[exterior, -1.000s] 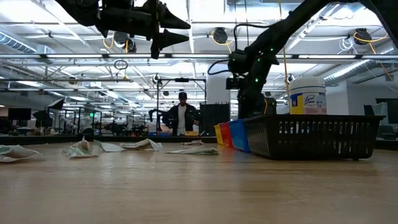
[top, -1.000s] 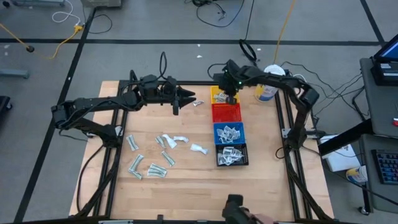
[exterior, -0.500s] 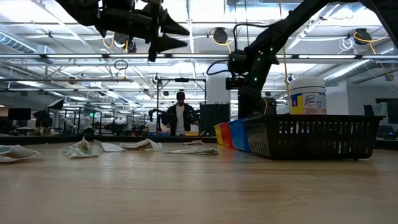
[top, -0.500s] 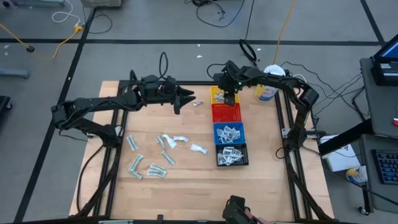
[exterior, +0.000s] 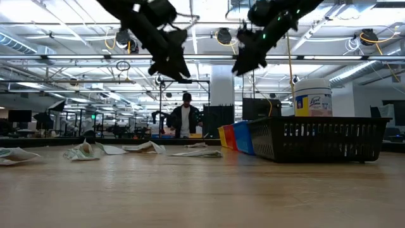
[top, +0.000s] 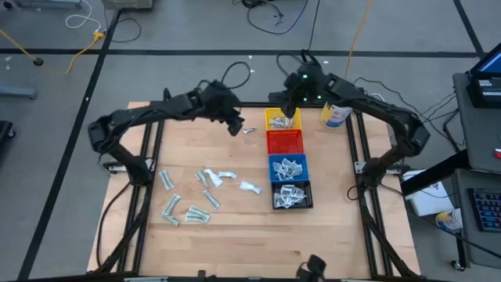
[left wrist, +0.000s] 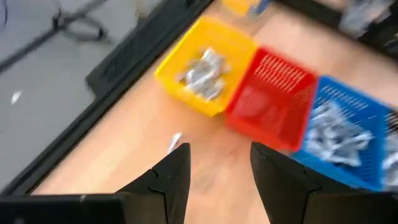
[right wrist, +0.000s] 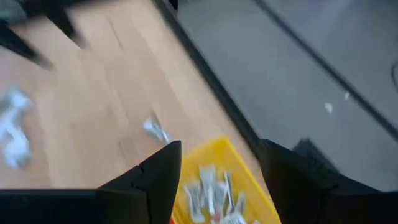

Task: Pick & Place First Aid Supplies
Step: Put the orange ointment pack into the yellow bin

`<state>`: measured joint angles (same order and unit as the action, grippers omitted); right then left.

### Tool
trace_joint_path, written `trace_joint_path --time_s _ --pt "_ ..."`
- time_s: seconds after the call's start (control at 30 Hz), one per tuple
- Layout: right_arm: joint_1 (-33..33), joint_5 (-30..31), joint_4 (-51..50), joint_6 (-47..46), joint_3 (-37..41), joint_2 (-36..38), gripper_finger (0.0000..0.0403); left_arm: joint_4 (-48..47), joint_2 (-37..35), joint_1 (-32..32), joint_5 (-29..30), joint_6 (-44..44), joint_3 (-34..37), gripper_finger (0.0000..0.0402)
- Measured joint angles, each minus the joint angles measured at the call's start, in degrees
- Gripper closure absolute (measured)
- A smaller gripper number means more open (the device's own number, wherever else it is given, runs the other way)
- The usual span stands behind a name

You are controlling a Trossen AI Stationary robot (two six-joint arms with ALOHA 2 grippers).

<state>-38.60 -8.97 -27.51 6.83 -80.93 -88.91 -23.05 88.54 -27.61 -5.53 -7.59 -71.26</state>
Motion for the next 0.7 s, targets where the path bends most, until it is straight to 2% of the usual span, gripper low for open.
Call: trace_joint_path --time_s 0.4,0.7 --pt "0.89 0.17 7.61 -4.88 0.0 14.06 0.0199 -20.63 20.9 -4.4 1.27 3.61 -22.18 0.0229" --pt "0.86 0.17 7.96 -4.59 0.0 17.84 0.0199 -22.67 31.94 -3.41 2.38 5.66 -23.72 0.0229"
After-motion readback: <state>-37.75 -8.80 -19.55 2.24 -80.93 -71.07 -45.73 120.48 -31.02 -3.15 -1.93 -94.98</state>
